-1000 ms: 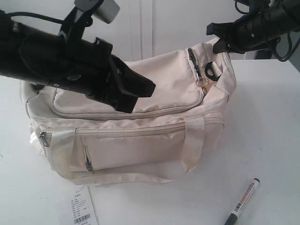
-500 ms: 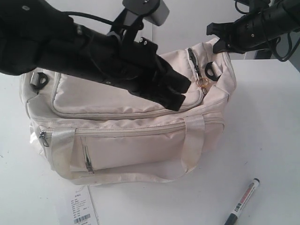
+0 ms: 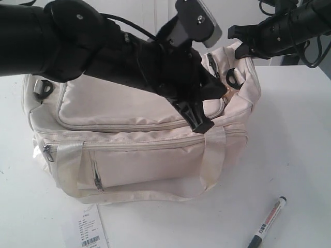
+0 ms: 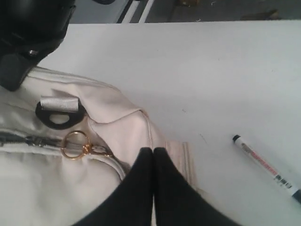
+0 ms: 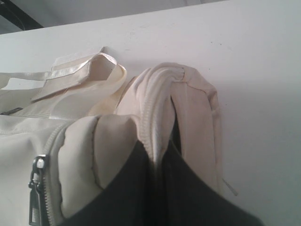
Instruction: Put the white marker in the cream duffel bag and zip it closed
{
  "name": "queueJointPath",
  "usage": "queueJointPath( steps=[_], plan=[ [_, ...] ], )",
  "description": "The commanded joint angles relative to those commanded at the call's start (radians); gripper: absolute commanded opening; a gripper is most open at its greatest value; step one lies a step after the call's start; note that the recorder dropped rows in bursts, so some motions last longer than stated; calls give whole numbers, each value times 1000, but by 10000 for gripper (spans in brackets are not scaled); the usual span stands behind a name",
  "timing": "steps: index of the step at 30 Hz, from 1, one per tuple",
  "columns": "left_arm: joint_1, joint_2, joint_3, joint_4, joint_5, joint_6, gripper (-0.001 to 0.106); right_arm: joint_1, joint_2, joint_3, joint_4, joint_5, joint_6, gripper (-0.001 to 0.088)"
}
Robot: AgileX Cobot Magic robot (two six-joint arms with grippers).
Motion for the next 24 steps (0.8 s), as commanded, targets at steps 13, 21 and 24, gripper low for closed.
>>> queueJointPath(
  steps=[13, 21, 24],
  plan=[
    [-9, 88, -2, 0, -172, 379, 422, 0, 0, 0, 0, 0, 0, 0],
    [-13, 146, -7, 0, -235, 511, 444, 0, 0, 0, 0, 0, 0, 0],
    [-13, 171, -51, 0, -253, 485, 444, 0, 0, 0, 0, 0, 0, 0]
  ],
)
